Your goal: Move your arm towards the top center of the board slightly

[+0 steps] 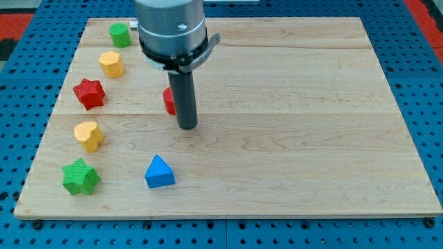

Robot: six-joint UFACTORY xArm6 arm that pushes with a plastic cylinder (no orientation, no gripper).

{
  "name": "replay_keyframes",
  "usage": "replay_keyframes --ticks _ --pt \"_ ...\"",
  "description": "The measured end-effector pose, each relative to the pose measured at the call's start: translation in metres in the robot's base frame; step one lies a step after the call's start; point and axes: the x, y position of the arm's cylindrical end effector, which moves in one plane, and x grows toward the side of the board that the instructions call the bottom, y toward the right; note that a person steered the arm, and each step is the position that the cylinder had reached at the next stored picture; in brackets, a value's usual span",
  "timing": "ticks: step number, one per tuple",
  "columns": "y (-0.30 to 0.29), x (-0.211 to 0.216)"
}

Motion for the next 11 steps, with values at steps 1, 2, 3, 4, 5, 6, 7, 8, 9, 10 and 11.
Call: replay_keyframes --ticks 1,2,3,4,5,6,7,8,9,10,11 --pt "0.0 -0.013" --pt "0.002 -0.013" --pt "0.03 -0.036" --pt "0.047 -0.05" --pt "0.047 -0.051" --pt "0.047 -0.051" --pt "0.047 -0.052" --pt "0.049 -0.055" --pt "0.05 -0.055" --pt "0.054 -0.062" --pt "0.089 -0.08"
